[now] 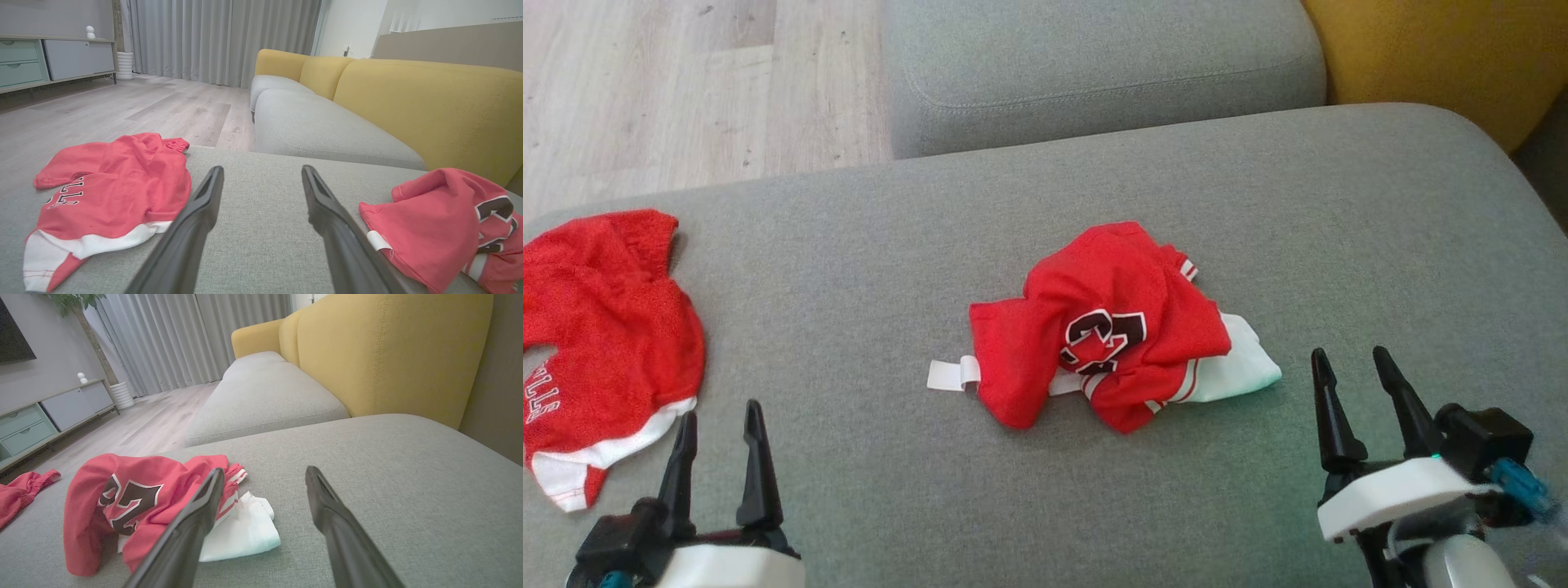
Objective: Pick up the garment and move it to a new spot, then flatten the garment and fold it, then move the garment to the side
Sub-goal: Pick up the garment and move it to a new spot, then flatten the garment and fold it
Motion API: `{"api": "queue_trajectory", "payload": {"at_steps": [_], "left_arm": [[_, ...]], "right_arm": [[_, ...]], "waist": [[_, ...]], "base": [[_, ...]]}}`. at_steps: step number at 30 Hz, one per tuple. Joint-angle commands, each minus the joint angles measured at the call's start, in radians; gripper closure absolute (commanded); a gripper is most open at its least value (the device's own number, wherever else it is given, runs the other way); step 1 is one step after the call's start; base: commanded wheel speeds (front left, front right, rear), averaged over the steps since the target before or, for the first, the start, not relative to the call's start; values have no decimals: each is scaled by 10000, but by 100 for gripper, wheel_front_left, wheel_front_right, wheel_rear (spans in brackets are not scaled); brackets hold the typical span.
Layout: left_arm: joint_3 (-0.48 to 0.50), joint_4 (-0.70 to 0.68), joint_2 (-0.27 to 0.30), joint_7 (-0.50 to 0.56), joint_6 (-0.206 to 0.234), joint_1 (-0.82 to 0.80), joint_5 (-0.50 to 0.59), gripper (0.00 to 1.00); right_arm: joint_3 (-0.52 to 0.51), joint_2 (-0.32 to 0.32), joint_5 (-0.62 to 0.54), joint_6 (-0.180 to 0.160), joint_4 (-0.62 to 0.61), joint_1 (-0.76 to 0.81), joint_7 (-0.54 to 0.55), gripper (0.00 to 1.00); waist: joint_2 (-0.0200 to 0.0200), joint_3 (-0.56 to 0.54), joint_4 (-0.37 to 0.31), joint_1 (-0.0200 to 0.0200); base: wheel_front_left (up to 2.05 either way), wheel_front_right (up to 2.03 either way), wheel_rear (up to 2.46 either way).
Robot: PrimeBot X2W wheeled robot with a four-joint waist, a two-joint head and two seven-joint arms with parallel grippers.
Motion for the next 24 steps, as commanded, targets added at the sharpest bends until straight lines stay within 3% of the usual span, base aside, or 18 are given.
{"api": "queue_trajectory", "payload": {"at_steps": [1,6,12,24], "left_arm": [[388,-367,275,-70,68,-371,46,0],[314,-462,301,15,67,-446,44,0],[229,-567,333,104,55,-655,72,0],[-9,-709,398,240,-74,-1533,210,0]], "right_arm": [[258,-70,30,77,-313,-164,15,0],[310,-70,-33,77,-253,-450,201,0],[252,-70,-364,77,351,-1336,1390,0],[433,-70,-905,77,4451,-3664,2567,0]], "waist": [[-1,11,6,0],[-1,106,16,0],[-1,388,96,0],[-1,1353,634,0]], "base": [[0,0,0],[0,0,0],[0,0,0],[0,0,0]]}}
